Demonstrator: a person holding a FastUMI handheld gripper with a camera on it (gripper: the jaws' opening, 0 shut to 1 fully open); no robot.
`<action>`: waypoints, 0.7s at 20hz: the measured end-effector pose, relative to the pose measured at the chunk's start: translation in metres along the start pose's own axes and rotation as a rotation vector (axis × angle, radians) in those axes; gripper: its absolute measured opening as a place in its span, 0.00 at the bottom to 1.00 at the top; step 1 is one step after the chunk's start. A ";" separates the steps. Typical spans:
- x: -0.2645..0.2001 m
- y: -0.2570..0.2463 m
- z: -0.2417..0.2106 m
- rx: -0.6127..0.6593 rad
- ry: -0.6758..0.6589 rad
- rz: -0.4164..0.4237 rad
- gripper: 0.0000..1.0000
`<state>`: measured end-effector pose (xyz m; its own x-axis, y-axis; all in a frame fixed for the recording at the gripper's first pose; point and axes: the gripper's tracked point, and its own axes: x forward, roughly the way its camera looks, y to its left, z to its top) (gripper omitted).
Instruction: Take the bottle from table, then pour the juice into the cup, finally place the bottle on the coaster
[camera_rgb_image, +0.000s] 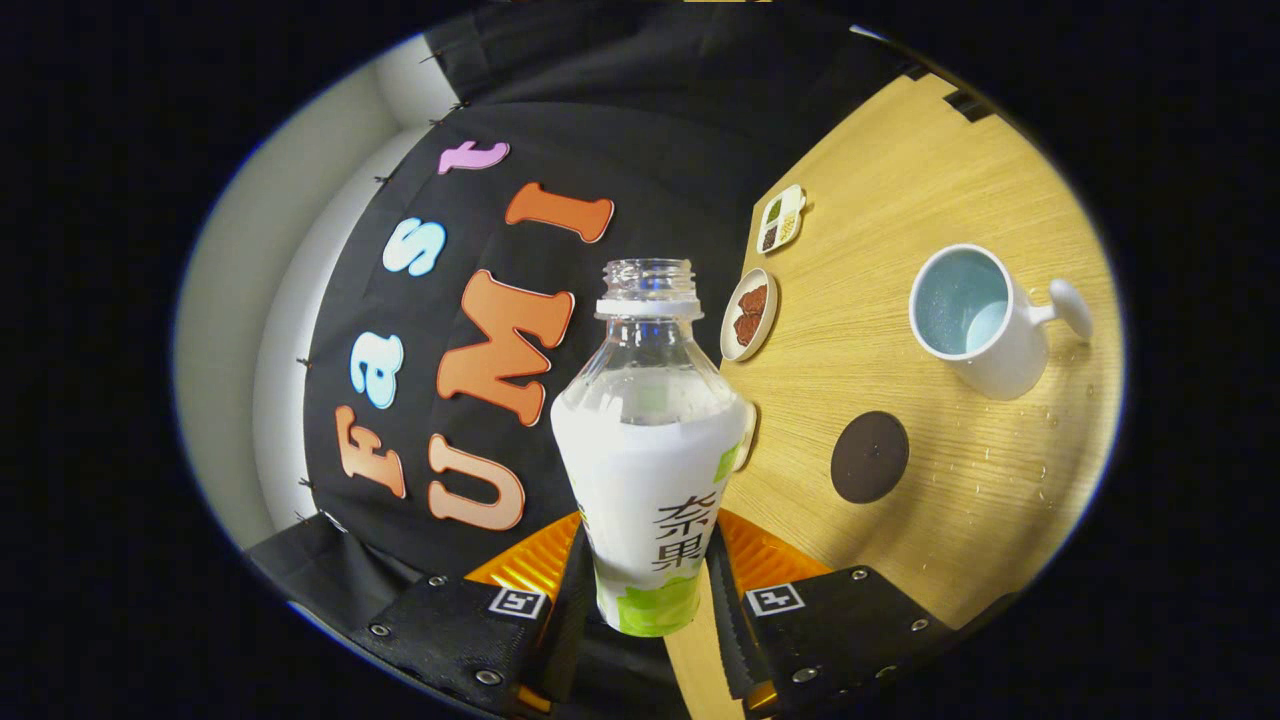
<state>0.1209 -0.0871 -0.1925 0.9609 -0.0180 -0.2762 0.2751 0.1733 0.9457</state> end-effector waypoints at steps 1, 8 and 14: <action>0.001 0.003 0.003 0.029 -0.003 0.008 0.58; 0.005 0.000 0.005 0.131 -0.005 -0.007 0.58; 0.007 0.002 0.005 0.234 -0.007 0.006 0.58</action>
<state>0.1281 -0.0922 -0.1915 0.9626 -0.0250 -0.2696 0.2678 -0.0595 0.9616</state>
